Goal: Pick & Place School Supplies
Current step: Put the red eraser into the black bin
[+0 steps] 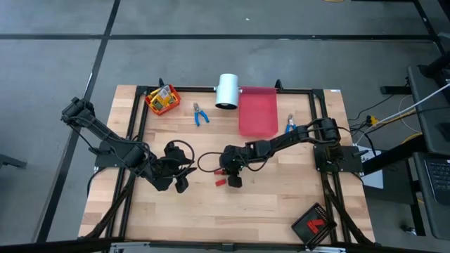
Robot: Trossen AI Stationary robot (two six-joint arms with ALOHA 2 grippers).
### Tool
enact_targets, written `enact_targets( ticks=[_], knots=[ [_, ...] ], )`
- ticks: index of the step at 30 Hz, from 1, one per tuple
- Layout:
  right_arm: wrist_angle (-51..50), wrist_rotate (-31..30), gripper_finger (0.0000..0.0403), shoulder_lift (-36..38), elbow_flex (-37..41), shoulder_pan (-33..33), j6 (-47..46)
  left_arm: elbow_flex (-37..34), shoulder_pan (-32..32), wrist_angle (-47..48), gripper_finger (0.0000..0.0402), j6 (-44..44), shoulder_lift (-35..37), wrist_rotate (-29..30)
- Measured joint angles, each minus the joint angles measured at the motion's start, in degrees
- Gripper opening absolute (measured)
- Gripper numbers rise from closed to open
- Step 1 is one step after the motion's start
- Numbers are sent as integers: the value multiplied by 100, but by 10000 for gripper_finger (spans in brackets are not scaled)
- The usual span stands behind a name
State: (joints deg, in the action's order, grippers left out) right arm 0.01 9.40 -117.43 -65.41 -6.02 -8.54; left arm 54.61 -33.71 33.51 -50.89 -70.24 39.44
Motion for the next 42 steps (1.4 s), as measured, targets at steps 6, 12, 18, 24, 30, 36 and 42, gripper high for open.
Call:
enact_targets(
  ticks=[6,12,18,24,30,36,42],
  knots=[
    [-50,-285,14,48,-26,-70,-157,0,0,-2,127,-43,0,-10],
    [-1226,-784,14,799,-16,-488,-623,0,-43,-1,127,-16,2,-20],
    [-3436,-1074,14,2129,-23,-1757,-1588,0,-36,12,127,316,2,-6],
    [-4952,-989,14,3052,-28,-3714,-4103,0,22,-22,127,499,2,6],
    [-5520,-614,14,3231,-28,-5354,-6295,0,20,-276,127,518,2,58],
    [-5591,-531,16,3215,158,-6099,-7133,0,20,-537,127,518,2,141],
    [-5438,-584,128,3215,373,-6439,-8044,0,20,-741,127,514,2,164]
  ],
)
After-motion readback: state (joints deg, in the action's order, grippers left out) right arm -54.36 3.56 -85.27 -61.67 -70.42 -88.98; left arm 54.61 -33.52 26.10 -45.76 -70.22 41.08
